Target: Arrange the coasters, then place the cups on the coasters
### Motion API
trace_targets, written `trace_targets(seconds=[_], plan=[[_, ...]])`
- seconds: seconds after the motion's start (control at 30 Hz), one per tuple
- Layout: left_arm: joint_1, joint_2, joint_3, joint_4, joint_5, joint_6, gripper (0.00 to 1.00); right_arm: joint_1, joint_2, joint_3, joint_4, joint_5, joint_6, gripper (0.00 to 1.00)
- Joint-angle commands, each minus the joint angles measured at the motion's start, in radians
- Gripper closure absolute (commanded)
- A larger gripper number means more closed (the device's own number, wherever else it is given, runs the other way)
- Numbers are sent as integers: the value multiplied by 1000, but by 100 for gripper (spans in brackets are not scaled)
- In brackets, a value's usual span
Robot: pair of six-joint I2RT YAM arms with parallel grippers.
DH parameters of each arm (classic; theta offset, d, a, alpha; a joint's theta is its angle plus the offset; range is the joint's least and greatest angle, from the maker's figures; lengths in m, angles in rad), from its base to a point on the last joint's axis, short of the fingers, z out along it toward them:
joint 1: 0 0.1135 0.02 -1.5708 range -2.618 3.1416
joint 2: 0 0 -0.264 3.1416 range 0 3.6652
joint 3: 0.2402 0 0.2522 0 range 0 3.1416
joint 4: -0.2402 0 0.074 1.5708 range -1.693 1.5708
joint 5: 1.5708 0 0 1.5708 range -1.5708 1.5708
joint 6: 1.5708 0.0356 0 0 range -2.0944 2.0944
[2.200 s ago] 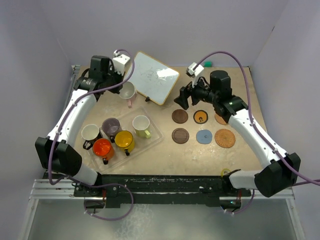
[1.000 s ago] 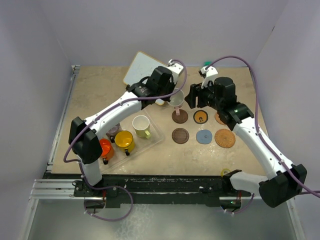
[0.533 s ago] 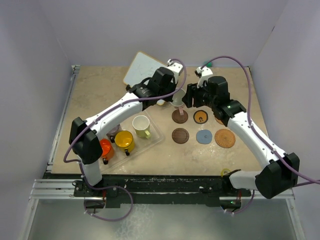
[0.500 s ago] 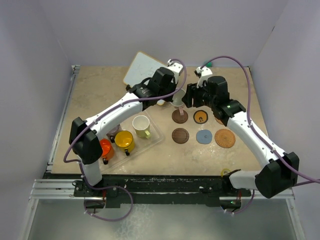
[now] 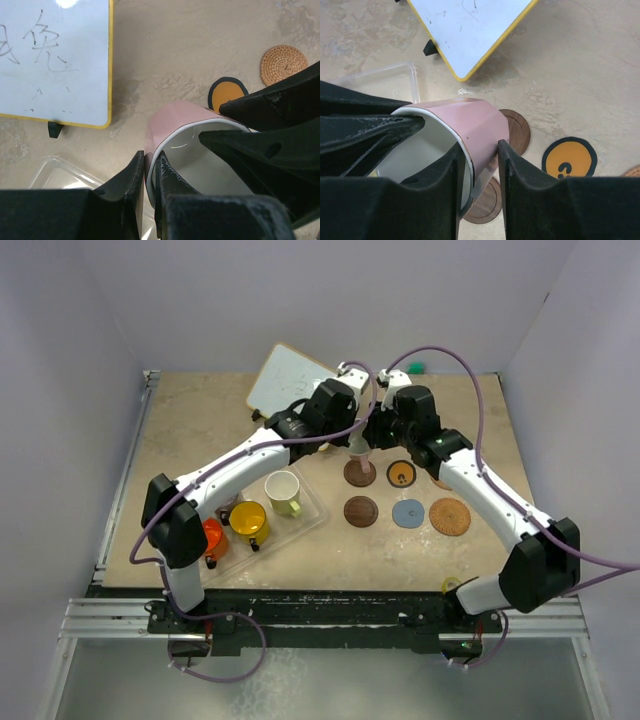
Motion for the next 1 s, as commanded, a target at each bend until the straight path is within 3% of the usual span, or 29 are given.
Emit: trace_targets(seconds=[0.0,0.27,0.5,0.63,0.77,0.97], plan=[[-7,-31,25,127,-38,-55,97,6,14,55,-30,83,-9,70],[-8,-51,-7,152,6,-74,97,9,42,68,-42,116,-23,99],[-6,-96,-57,194,70,-56,95,5,24,67,-68,138,-40,100],[-2,-141,-92,224,130,-21,76,-9,-3,52,-57,157,-66,100],[13,-200,-145,260,178,-7,50,-33,-31,46,-61,176,-97,100],[53,-326,-234,267,218,86,32,-145,-83,27,-98,121,-160,100]])
